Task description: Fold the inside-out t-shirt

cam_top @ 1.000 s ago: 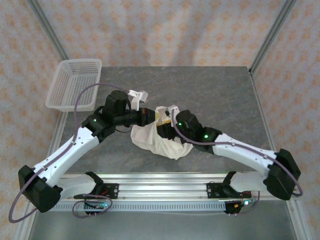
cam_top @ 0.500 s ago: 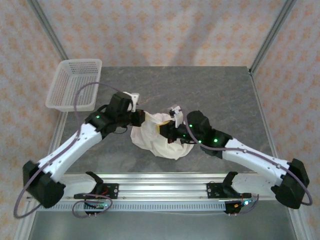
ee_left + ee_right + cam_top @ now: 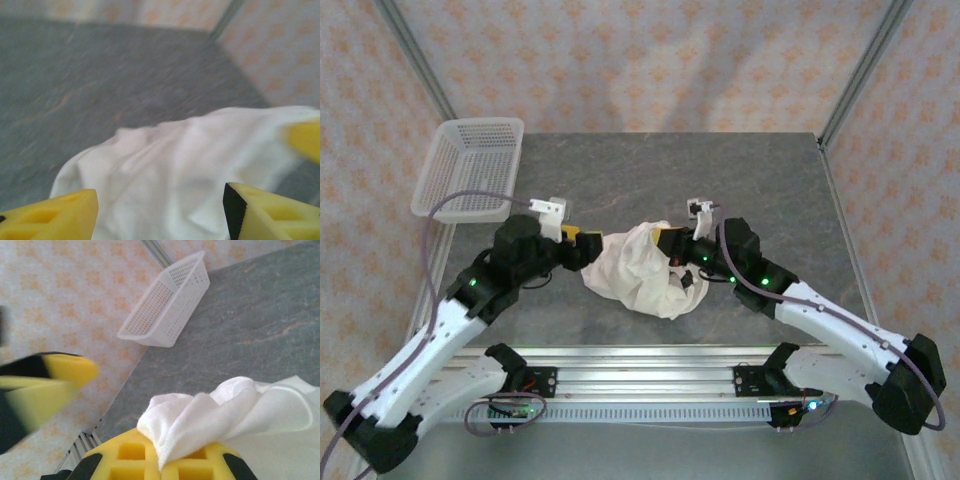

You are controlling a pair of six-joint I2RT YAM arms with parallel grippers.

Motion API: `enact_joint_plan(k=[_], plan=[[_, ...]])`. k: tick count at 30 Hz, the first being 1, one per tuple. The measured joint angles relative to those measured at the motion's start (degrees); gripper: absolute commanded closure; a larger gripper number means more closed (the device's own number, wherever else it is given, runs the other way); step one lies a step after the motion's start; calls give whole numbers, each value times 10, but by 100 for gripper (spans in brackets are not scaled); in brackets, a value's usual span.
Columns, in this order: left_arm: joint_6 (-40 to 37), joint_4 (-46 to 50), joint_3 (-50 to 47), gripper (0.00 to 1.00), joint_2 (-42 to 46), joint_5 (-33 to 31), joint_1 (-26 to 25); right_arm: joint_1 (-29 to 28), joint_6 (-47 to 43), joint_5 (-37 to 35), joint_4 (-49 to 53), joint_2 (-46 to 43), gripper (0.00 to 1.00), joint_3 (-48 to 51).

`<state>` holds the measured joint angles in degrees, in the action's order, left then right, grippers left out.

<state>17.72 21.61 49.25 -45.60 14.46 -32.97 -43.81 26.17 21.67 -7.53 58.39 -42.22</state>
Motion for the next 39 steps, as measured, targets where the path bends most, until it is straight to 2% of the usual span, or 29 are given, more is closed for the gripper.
enact_joint_plan(k=[2,5,8,10,13,14,15,16,17,21,22,24,27,29,32,34,39], plan=[[-15,-13,-2,42,22,1,-45,0,5,0,0,10,100,0],[-31,-30,-2,50,-5,-1,-91,0,10,0,1,17,100,0],[-39,-32,5,52,-69,-17,-99,0,14,5,2,19,100,-3],[-45,-35,11,48,-125,-21,-98,0,17,10,1,19,100,-9],[-57,-37,21,48,-193,2,-98,0,23,21,1,21,100,-16],[-58,-37,29,55,-214,8,-98,0,24,25,1,22,100,-19],[-57,-39,37,69,-232,14,-98,0,26,29,1,23,100,-21],[-56,-43,41,88,-242,15,-98,0,26,33,1,24,100,-21],[-56,-47,43,100,-248,16,-98,0,28,35,2,25,100,-22],[-42,-65,41,100,-227,47,-82,4,29,19,16,24,100,-21],[-31,-76,38,100,-214,66,-71,10,31,14,22,23,96,-21],[-2,-105,32,100,-179,121,-40,48,56,9,27,18,82,-11],[26,-137,31,100,-137,186,-12,126,82,21,37,25,73,8],[33,-143,31,100,-122,214,-12,150,87,36,55,44,70,9],[33,-141,31,100,-122,230,-12,145,90,72,71,57,66,14],[35,-140,31,100,-130,235,-12,133,87,78,72,35,63,26],[39,-142,21,100,-141,242,-12,59,46,44,79,-92,48,53]])
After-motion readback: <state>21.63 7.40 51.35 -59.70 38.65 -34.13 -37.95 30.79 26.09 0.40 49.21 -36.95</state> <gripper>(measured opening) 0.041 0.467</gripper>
